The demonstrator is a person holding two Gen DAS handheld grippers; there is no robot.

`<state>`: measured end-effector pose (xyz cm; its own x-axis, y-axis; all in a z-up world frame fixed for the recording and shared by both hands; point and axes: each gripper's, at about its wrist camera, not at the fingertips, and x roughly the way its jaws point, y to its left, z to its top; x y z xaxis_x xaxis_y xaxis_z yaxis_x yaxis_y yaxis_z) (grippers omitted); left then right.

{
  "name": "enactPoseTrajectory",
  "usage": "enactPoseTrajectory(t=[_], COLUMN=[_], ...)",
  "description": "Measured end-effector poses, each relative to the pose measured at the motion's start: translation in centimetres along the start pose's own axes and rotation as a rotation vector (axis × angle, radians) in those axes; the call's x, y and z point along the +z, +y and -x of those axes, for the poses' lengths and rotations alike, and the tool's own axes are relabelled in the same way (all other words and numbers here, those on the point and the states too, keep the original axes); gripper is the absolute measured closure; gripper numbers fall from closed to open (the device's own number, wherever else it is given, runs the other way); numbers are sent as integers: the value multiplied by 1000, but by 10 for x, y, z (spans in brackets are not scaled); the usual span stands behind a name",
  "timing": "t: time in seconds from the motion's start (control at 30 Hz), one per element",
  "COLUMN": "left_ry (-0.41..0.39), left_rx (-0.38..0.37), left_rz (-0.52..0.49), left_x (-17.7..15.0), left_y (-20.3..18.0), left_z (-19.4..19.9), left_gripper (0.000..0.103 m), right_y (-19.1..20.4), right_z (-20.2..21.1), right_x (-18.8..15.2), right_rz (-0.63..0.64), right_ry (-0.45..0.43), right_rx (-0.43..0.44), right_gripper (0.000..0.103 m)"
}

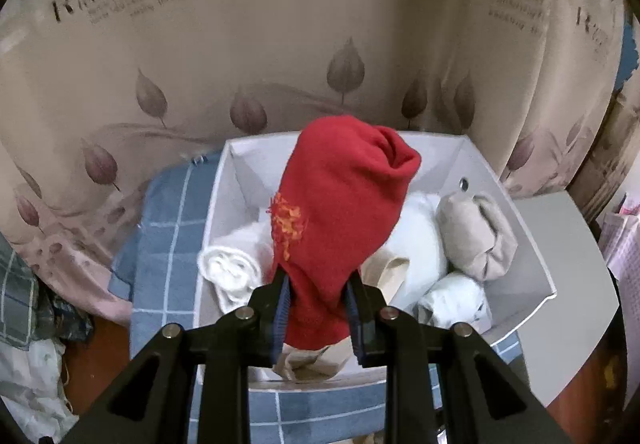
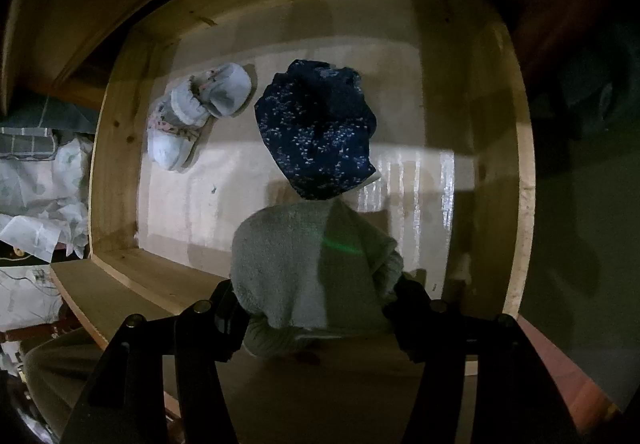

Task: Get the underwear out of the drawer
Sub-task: 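Lower the red garment into the shoe box and open the left tool, then move the empty left tool back to the drawer while the right holds the grey knit garment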

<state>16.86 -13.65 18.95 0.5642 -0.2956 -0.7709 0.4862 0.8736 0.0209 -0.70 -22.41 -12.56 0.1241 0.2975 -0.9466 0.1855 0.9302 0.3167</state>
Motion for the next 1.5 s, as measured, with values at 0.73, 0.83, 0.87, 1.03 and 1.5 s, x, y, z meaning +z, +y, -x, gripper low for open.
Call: enactPoseTrajectory(t=[0.73, 0.83, 0.87, 1.03, 1.5], left_ry=[8, -16, -22, -48, -72], left_rx=[76, 73, 78, 92, 156], left_rz=[3, 7, 2, 16, 197], left_x=[-17, -19, -21, -33, -175], left_y=[-5, -3, -3, 0, 48], left_z=[-10, 1, 6, 27, 54], left_gripper=[59, 56, 56, 55, 55], right_y=[3, 0, -1, -1, -1], right_z=[2, 3, 3, 7, 32], right_x=[0, 2, 2, 5, 9], right_rz=[0, -17, -18, -24, -17], right_ry=[-9, -14, -15, -32, -161], right_rx=[26, 35, 34, 50, 110], right_gripper=[46, 46, 46, 46, 46])
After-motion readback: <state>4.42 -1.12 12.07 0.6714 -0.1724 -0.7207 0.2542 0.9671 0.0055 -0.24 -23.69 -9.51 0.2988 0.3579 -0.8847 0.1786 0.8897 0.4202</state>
